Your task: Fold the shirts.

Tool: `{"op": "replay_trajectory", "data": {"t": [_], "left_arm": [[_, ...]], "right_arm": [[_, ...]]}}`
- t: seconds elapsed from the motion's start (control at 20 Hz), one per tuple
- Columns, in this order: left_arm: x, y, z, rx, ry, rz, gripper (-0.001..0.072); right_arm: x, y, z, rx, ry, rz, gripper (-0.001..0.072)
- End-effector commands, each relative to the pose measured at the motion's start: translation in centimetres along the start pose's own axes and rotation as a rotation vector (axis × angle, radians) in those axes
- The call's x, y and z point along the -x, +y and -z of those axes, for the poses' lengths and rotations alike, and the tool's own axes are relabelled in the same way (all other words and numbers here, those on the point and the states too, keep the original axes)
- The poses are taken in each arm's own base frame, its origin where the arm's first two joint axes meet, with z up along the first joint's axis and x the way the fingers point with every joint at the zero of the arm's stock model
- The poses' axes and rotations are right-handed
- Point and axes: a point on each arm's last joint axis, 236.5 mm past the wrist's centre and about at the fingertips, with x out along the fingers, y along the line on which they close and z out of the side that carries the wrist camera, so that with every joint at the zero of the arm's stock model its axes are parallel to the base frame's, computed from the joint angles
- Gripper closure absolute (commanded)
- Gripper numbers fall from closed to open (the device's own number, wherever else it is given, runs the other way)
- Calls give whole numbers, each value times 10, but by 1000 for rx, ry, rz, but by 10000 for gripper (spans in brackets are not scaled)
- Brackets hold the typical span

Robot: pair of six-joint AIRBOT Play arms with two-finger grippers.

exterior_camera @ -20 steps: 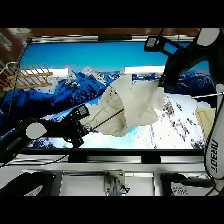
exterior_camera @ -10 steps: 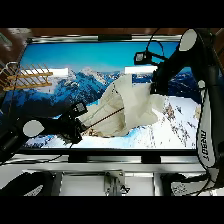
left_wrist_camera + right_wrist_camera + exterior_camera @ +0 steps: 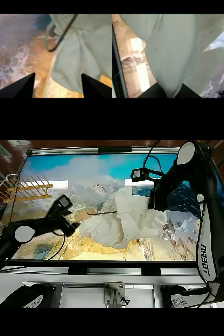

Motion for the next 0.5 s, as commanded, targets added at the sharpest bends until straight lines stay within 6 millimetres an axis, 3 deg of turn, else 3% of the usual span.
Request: {"op": "replay_trajectory", "data": {"t": [0.0,0.25,0.35,0.45], "left_arm": [[6,41,-2,-26,-25,-130,-7],[29,68,-17,44,-70,-199,-7],[41,77,-23,183,-87,-207,-7],[50,81,-13,391,-58,-192,-4]], "right_arm": [[13,5,0,11,-2,26,634],[33,11,-4,-18,-20,78,634],[37,14,-6,-65,-29,85,634],[41,16,-7,-131,-38,91,634]]}}
